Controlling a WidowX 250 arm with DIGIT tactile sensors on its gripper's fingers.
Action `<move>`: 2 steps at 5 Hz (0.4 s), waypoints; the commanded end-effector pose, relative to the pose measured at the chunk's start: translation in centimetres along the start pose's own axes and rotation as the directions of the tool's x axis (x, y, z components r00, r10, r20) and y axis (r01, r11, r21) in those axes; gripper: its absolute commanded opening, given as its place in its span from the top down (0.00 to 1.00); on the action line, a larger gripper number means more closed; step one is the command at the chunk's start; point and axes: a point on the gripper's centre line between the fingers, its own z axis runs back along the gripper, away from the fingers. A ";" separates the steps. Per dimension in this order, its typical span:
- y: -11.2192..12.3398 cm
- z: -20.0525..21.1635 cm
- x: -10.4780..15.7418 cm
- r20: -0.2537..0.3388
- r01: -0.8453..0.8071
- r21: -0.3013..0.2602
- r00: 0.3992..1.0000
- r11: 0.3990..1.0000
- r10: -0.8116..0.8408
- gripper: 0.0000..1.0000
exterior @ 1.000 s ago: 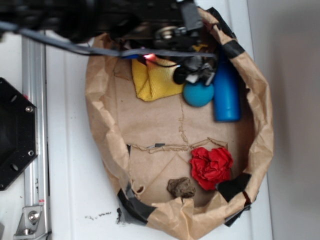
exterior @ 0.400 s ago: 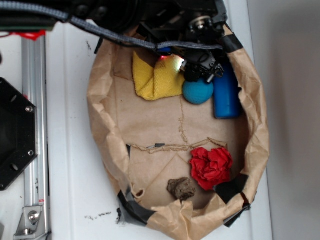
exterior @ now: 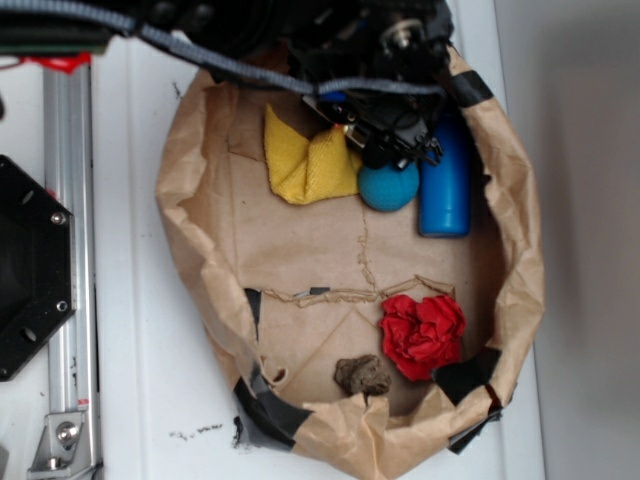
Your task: Grab the yellow cloth.
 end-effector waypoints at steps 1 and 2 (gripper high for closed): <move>-2.1 9.1 -1.6 0.191 0.348 -0.072 0.925 0.935 -0.330 1.00; -4.7 14.1 -5.1 0.178 0.565 -0.115 0.821 0.817 -0.542 1.00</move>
